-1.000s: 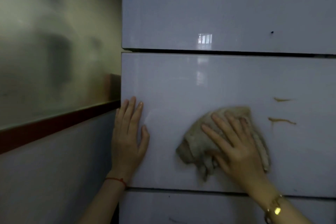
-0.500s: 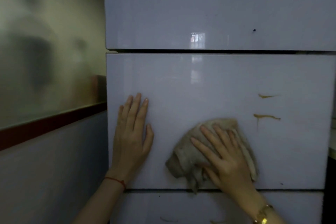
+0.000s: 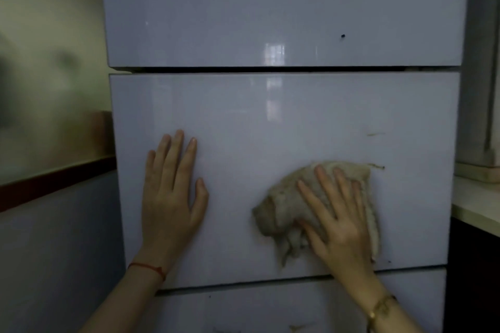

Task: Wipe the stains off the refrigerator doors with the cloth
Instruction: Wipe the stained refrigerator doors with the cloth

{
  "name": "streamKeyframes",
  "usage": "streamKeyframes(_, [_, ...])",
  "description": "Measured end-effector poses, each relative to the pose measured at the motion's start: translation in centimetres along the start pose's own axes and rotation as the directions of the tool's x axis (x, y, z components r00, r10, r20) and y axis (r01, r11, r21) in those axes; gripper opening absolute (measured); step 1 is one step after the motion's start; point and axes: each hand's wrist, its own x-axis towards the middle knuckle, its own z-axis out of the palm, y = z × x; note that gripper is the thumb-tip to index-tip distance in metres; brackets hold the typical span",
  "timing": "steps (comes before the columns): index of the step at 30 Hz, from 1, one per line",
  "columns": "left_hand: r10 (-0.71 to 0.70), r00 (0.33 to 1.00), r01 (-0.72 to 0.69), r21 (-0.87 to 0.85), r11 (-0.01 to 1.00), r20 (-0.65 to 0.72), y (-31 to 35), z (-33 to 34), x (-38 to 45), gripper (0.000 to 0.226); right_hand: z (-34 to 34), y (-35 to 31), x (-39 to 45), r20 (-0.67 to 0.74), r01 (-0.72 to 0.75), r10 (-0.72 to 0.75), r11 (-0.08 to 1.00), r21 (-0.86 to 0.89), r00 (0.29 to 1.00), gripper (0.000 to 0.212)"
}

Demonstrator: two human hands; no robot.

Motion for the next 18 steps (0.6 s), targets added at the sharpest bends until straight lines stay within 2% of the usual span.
streamKeyframes(2, [0.001, 1.000, -0.002, -0.008, 1.000, -0.010, 0.0, 0.0, -0.1, 0.057, -0.9, 2.4, 1.0, -0.088, -0.160, 0.158, 0.987, -0.014, 0.984, 0.047])
streamKeyframes(4, [-0.002, 1.000, 0.002, -0.008, 1.000, -0.014, 0.0, 0.1, -0.1, 0.056, -1.6, 4.4, 4.6, -0.199, -0.311, 0.308, 0.950, 0.017, 0.930, 0.049])
streamKeyframes(5, [-0.004, 1.000, 0.004, -0.007, 1.000, -0.014, 0.1, 0.1, -0.2, 0.056, -1.7, 4.8, 6.7, -0.227, -0.343, 0.342, 0.939, 0.037, 0.912, 0.050])
streamKeyframes(6, [-0.006, 1.000, 0.006, -0.008, 1.000, -0.017, 0.2, 0.1, -0.2, 0.056, -1.7, 4.9, 8.4, -0.238, -0.341, 0.341, 0.939, 0.042, 0.909, 0.051])
streamKeyframes(8, [-0.005, 1.000, 0.004, -0.010, 1.000, -0.021, 0.1, 0.1, -0.2, 0.056, -1.0, 3.7, 9.5, -0.215, -0.246, 0.242, 0.969, 0.010, 0.946, 0.051])
streamKeyframes(11, [0.001, 1.000, -0.001, 0.002, 1.000, -0.025, 0.0, 0.1, -0.2, 0.056, 0.2, 0.6, 5.5, -0.074, 0.007, -0.006, 1.000, 0.008, 0.997, 0.052])
streamKeyframes(13, [0.006, 1.000, -0.006, 0.010, 1.000, -0.026, -0.1, 0.1, -0.2, 0.056, 0.2, -0.2, 2.2, 0.020, 0.127, -0.127, 0.992, 0.008, 0.992, 0.050])
streamKeyframes(15, [0.006, 1.000, -0.006, 0.005, 1.000, -0.027, -0.1, 0.1, -0.2, 0.056, -0.4, 0.7, 1.4, 0.019, 0.110, -0.110, 0.994, 0.003, 0.994, 0.048])
streamKeyframes(18, [0.005, 0.999, -0.004, 0.002, 1.000, -0.032, 0.0, 0.2, -0.2, 0.056, -1.1, 2.9, 5.4, -0.135, -0.148, 0.148, 0.989, 0.006, 0.980, 0.048])
